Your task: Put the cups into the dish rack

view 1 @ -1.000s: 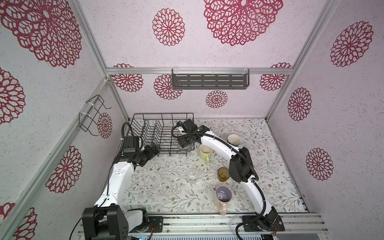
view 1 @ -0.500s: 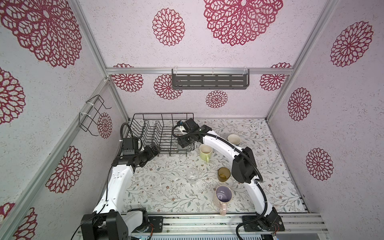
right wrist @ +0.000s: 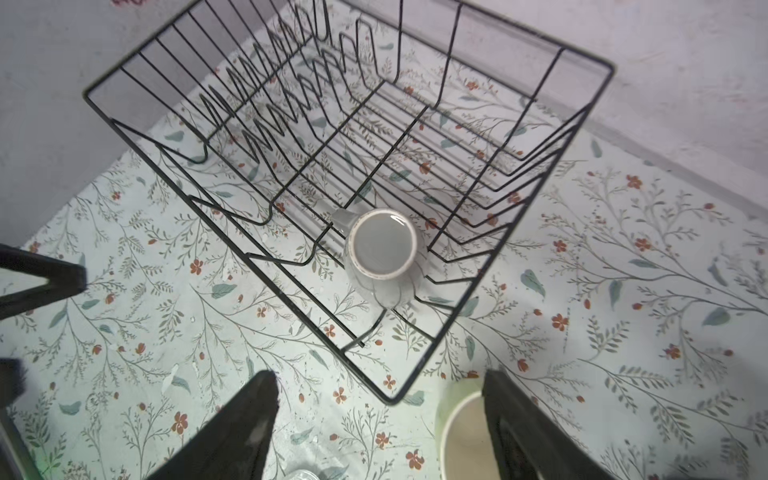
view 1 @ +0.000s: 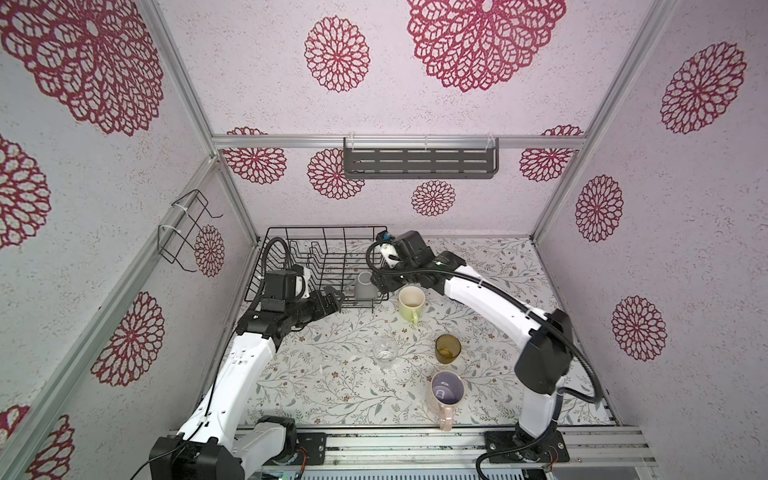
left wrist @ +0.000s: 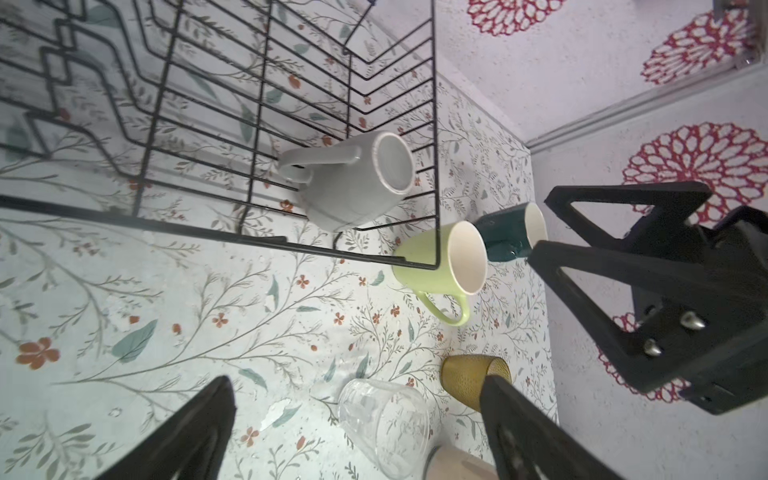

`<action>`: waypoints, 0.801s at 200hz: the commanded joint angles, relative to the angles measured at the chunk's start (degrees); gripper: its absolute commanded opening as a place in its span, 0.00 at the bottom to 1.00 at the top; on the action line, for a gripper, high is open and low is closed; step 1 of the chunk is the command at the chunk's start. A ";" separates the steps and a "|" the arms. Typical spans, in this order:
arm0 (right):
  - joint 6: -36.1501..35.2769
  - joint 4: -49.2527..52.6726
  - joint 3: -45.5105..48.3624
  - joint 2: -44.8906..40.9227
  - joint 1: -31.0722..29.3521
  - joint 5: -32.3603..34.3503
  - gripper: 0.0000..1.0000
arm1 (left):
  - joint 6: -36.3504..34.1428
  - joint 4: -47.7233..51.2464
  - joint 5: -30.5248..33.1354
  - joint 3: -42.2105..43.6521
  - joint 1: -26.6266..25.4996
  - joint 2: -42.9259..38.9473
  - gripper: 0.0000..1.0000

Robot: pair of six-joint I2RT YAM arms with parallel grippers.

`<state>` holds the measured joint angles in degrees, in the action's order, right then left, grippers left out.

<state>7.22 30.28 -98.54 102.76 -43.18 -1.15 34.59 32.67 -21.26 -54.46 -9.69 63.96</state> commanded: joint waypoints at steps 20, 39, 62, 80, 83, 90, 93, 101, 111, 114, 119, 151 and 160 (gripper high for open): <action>3.54 -7.28 18.05 -17.95 4.33 6.92 0.81 | -5.57 3.67 5.14 -3.91 -8.63 0.49 0.93; 3.67 -9.01 26.86 -25.45 5.77 9.70 0.81 | -6.80 7.38 6.89 -4.09 -13.03 1.31 0.90; 4.09 -11.92 36.13 -33.77 6.76 12.39 0.81 | -7.04 10.00 8.68 -3.79 -20.03 3.59 0.88; 5.03 -14.55 41.33 -38.97 7.38 13.96 0.83 | -6.59 11.79 11.39 -4.17 -24.74 6.61 0.86; 5.17 -15.13 42.00 -39.60 7.45 14.13 0.84 | -6.41 11.87 12.08 -4.18 -25.29 7.15 0.86; 5.70 -16.30 43.43 -40.92 7.65 14.88 0.86 | -6.00 12.06 13.54 -4.17 -26.60 8.36 0.85; 6.03 -16.69 43.96 -41.46 7.73 15.38 0.87 | -5.82 12.07 14.16 -4.17 -27.07 9.03 0.85; 6.90 -17.99 45.22 -42.59 8.01 16.51 0.90 | -5.30 11.99 15.50 -3.99 -28.22 10.63 0.85; 7.43 -19.37 46.29 -43.56 8.32 16.67 0.90 | -4.62 11.92 16.35 -4.03 -29.17 12.62 0.83; 7.56 -19.57 46.47 -43.74 8.37 16.63 0.90 | -4.42 11.90 16.67 -4.06 -29.35 13.26 0.83; 7.81 -19.93 46.62 -43.95 8.52 16.49 0.90 | -3.85 11.85 17.15 -4.20 -29.64 14.25 0.82; 8.45 -21.21 47.02 -44.33 8.73 14.85 0.90 | -2.01 9.32 17.06 -4.52 -30.88 18.52 0.80; 8.68 -21.16 47.11 -44.32 8.77 14.46 0.90 | -1.78 8.16 16.94 -4.24 -31.24 19.24 0.79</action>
<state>13.91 12.75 -51.07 59.51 -34.74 13.26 31.22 43.53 -5.74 -57.82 -39.88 81.84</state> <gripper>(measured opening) 0.899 0.799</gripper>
